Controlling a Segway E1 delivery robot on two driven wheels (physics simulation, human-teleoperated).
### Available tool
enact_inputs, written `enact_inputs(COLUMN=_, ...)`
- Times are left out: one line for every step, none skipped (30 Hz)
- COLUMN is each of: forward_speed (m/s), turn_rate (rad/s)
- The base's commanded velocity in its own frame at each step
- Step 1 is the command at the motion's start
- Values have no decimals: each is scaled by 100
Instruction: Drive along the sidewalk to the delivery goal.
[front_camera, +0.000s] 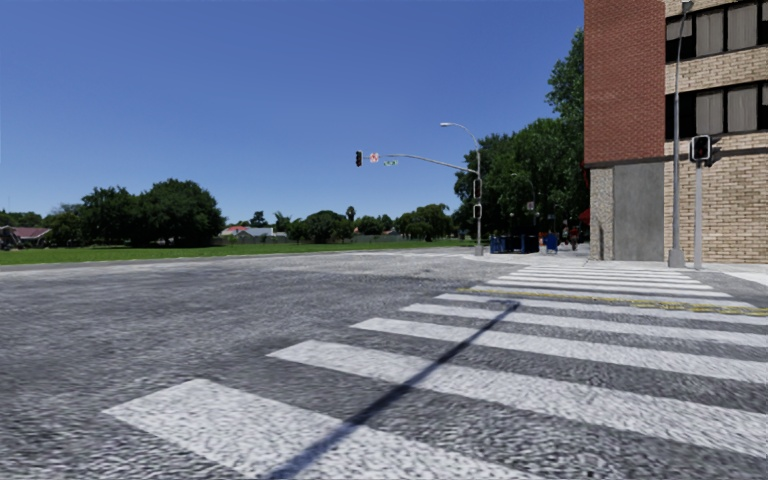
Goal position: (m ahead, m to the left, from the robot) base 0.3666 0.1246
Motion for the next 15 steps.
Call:
enact_inputs(forward_speed=0, turn_rate=0)
enact_inputs(forward_speed=0, turn_rate=0)
enact_inputs(forward_speed=0, turn_rate=0)
enact_inputs(forward_speed=0, turn_rate=0)
enact_inputs(forward_speed=0, turn_rate=0)
enact_inputs(forward_speed=0, turn_rate=0)
enact_inputs(forward_speed=0, turn_rate=0)
enact_inputs(forward_speed=0, turn_rate=0)
enact_inputs(forward_speed=0, turn_rate=0)
enact_inputs(forward_speed=0, turn_rate=0)
enact_inputs(forward_speed=0, turn_rate=0)
enact_inputs(forward_speed=0, turn_rate=0)
enact_inputs(forward_speed=0, turn_rate=0)
enact_inputs(forward_speed=0, turn_rate=0)
enact_inputs(forward_speed=0, turn_rate=0)
